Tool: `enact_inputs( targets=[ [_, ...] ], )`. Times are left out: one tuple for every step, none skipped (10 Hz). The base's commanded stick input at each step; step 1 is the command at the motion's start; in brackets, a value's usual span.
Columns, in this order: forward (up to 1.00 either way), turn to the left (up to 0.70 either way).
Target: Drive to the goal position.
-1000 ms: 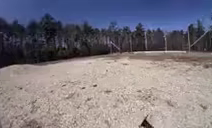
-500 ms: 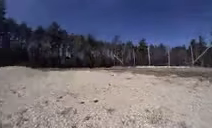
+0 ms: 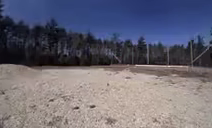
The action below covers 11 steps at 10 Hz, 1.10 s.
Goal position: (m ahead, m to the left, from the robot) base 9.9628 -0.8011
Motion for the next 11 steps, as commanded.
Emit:
enact_inputs(
  targets=[
    [0.7,0.0],
    [0.7,0.0],
    [0.7,0.0],
    [0.7,0.0],
    [0.7,0.0],
    [0.7,0.0],
    [0.7,0.0],
    [0.7,0.0],
    [0.7,0.0],
    [0.7,0.0],
    [0.7,0.0]
  ],
)
